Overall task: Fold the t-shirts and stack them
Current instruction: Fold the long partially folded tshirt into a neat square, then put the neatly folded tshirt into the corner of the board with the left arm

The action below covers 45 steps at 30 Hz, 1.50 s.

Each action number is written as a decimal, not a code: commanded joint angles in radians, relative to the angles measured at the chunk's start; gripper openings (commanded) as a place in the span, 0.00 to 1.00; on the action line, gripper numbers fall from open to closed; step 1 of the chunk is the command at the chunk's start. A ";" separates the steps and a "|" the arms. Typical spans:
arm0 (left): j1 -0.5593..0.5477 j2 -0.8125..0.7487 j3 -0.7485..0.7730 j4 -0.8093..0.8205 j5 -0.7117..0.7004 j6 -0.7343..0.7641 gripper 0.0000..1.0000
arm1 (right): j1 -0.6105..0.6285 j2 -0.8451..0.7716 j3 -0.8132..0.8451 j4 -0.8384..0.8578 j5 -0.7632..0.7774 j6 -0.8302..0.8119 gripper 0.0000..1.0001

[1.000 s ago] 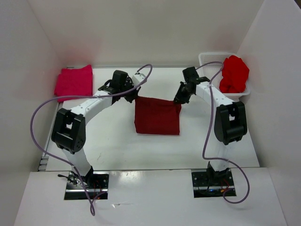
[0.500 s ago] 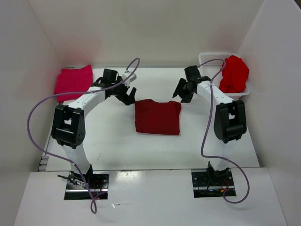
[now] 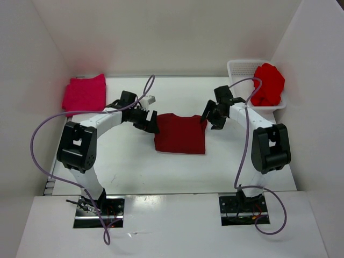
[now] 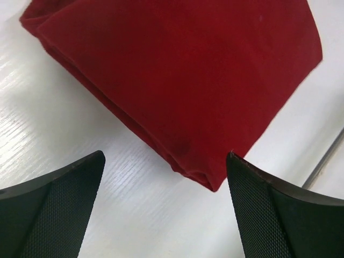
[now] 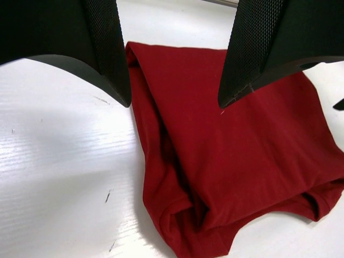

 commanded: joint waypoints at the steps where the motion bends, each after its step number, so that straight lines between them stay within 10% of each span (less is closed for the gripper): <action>1: -0.011 0.006 0.002 0.042 -0.073 -0.092 0.99 | 0.009 -0.079 -0.018 0.045 0.005 0.010 0.71; 11: -0.033 0.093 -0.018 0.051 -0.166 -0.142 0.98 | 0.009 -0.144 0.016 0.002 0.042 0.010 0.71; 17: -0.071 0.177 0.016 0.032 -0.147 -0.163 0.70 | 0.009 -0.144 0.025 -0.008 0.051 0.010 0.71; 26: -0.117 0.419 0.060 -0.181 -0.030 -0.234 0.58 | 0.009 -0.153 0.074 -0.050 0.093 -0.019 0.71; 28: -0.117 0.492 0.105 -0.187 0.011 -0.234 0.37 | -0.002 -0.171 0.074 -0.050 0.093 -0.019 0.71; 38: -0.117 0.385 0.100 -0.153 -0.101 -0.162 0.04 | -0.022 -0.234 0.087 -0.081 0.125 -0.037 0.71; 45: -0.093 0.216 0.179 -0.082 -0.431 0.102 0.00 | -0.022 -0.259 0.087 -0.081 0.125 -0.037 0.71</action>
